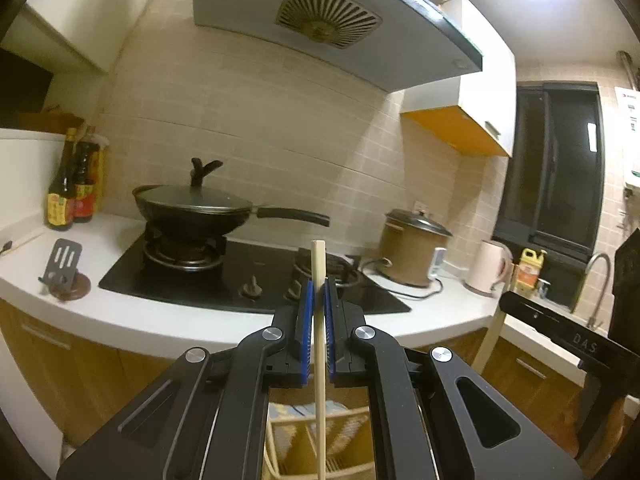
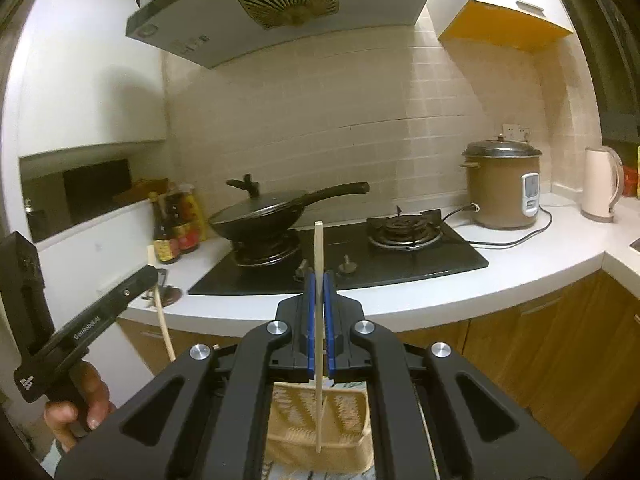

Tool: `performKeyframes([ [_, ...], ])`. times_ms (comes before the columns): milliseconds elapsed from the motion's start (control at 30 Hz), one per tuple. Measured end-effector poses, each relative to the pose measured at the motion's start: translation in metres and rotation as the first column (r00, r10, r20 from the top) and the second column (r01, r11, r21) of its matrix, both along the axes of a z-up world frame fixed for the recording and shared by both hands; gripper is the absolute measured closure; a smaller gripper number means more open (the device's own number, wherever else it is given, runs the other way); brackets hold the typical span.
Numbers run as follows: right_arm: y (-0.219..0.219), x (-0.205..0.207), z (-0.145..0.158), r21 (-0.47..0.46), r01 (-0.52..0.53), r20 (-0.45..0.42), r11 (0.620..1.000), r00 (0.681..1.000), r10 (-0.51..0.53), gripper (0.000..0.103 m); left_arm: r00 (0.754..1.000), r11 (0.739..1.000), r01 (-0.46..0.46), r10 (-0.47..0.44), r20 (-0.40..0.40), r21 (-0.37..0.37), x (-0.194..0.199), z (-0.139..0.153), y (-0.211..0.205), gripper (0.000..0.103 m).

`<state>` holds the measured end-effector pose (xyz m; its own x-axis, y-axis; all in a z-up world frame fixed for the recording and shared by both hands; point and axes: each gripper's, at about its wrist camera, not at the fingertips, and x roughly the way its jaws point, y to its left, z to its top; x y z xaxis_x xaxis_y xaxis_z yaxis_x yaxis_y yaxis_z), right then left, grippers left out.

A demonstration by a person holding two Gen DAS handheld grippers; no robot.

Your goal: Organize utensils

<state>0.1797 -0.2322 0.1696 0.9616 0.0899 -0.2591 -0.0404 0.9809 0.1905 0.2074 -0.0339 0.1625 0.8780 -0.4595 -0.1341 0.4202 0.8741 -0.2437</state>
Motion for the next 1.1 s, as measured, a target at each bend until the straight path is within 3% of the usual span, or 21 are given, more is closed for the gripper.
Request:
performKeyframes([
  [267,-0.003,0.028,-0.024,-0.031,0.041,0.002,0.999,0.999,-0.041,0.100,0.998,0.997,-0.070,0.070,-0.007,-0.027,0.041,-0.026,0.002,0.100],
  [533,0.007,0.034,-0.055,-0.049,0.044,0.038,0.998,0.998,-0.043,0.100,0.993,0.993,-0.119,0.119,0.010,-0.003,0.045,-0.059,-0.004,0.099],
  [667,0.012,0.031,-0.067,-0.066,0.036,0.042,0.997,0.999,-0.033,0.100,0.994,0.994,-0.105,0.105,0.004,0.020,0.041,-0.069,-0.007,0.099],
  [867,0.011,0.023,-0.078,-0.037,0.002,-0.023,0.999,1.000,-0.003,0.099,0.997,0.999,-0.052,0.053,-0.060,0.006,0.032,-0.075,0.002,0.094],
  [933,0.008,0.018,-0.079,-0.018,-0.016,-0.058,1.000,0.998,0.015,0.093,0.996,0.999,-0.037,0.036,-0.088,-0.006,0.027,-0.076,0.007,0.080],
  [1033,0.001,0.004,-0.080,0.008,-0.007,-0.090,1.000,0.996,0.008,0.058,0.991,0.999,-0.015,0.010,-0.137,-0.035,0.015,-0.074,0.021,0.070],
  [1067,-0.001,-0.002,-0.080,0.023,-0.007,-0.098,1.000,0.995,0.010,0.051,0.988,0.999,-0.005,-0.001,-0.154,-0.037,0.011,-0.074,0.025,0.069],
  [1100,-0.004,-0.009,-0.081,0.038,-0.009,-0.110,0.999,0.994,0.013,0.051,0.983,1.000,-0.004,-0.001,-0.185,-0.026,0.006,-0.073,0.031,0.068],
])
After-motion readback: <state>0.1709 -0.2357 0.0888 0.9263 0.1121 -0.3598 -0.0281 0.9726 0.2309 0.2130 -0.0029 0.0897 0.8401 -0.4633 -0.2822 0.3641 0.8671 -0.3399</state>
